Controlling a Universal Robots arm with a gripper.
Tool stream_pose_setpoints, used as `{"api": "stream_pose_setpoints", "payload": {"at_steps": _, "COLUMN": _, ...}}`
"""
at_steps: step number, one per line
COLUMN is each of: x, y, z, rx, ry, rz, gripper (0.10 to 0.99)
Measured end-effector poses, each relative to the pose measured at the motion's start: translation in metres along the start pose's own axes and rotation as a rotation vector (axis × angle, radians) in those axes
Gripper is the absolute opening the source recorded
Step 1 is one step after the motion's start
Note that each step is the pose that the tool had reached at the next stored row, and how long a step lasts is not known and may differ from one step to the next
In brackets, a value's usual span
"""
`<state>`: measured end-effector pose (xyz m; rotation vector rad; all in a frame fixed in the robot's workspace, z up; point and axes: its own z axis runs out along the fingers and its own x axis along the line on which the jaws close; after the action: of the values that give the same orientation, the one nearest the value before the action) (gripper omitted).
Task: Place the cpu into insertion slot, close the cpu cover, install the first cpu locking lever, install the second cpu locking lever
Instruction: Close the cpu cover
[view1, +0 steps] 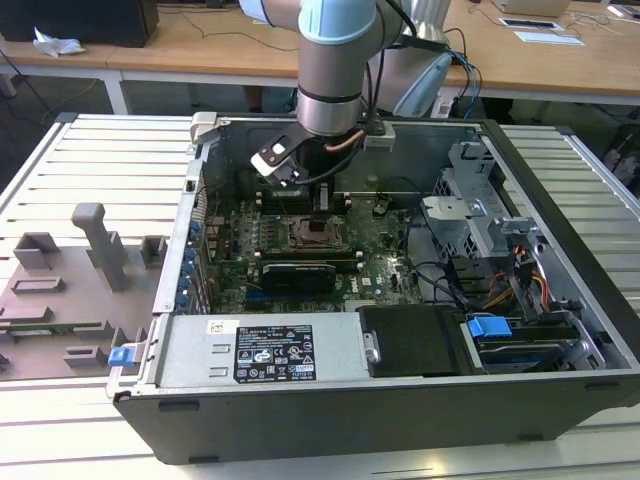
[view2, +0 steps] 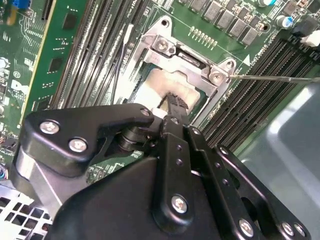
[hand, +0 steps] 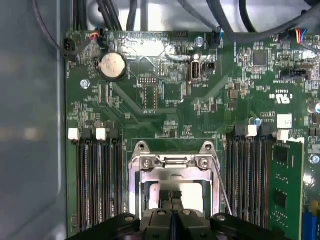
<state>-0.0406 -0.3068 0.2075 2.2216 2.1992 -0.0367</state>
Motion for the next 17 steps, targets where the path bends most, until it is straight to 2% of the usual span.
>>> {"api": "stream_pose_setpoints", "payload": {"at_steps": 1, "x": -0.0001, "y": 0.0, "z": -0.0017, "rx": 0.0, "ry": 0.0, "rz": 0.0, "gripper": 0.106}}
{"api": "stream_pose_setpoints", "payload": {"at_steps": 3, "x": -0.0004, "y": 0.0, "z": -0.0122, "rx": 0.0, "ry": 0.0, "rz": 0.0, "gripper": 0.106}}
{"api": "stream_pose_setpoints", "payload": {"at_steps": 5, "x": -0.0005, "y": -0.0001, "z": -0.0183, "rx": 0.0, "ry": 0.0, "rz": 0.0, "gripper": 0.106}}
{"api": "stream_pose_setpoints", "payload": {"at_steps": 17, "x": -0.0011, "y": -0.0002, "z": -0.0388, "rx": 0.0, "ry": -0.0003, "rz": 0.0, "gripper": 0.106}}
